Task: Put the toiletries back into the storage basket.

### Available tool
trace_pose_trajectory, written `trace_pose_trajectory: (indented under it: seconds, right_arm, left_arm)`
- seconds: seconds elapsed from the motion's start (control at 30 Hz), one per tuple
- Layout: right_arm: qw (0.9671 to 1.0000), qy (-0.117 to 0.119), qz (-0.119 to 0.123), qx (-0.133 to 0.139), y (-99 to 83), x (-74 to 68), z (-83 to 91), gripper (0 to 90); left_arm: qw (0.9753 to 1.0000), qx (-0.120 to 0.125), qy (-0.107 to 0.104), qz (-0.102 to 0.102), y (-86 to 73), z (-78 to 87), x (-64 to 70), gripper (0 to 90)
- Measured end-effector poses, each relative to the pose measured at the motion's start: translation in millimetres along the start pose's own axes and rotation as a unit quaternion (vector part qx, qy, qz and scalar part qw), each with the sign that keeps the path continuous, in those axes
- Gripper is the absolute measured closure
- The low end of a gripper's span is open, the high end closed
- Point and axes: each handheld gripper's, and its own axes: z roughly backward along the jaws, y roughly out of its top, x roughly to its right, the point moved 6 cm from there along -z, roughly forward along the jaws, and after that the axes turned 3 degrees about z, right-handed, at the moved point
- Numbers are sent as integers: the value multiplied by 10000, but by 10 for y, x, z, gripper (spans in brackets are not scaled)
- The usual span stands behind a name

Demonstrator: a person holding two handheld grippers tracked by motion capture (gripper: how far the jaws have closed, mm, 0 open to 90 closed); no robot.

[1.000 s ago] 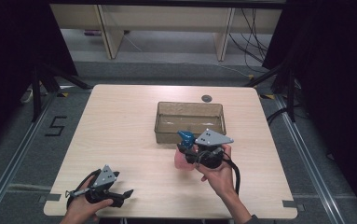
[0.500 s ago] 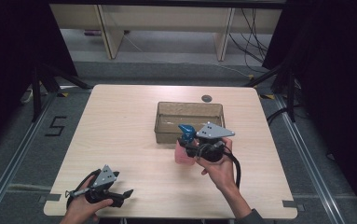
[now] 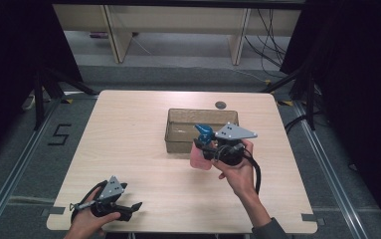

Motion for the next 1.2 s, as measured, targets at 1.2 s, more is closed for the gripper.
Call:
trace_pose_trajectory:
  seconds: [1.2]
  right_arm:
    - [9980, -543, -81, 324, 268, 479, 183, 535]
  left_arm:
    - [10000, -7, 2, 4, -2, -1, -3, 154]
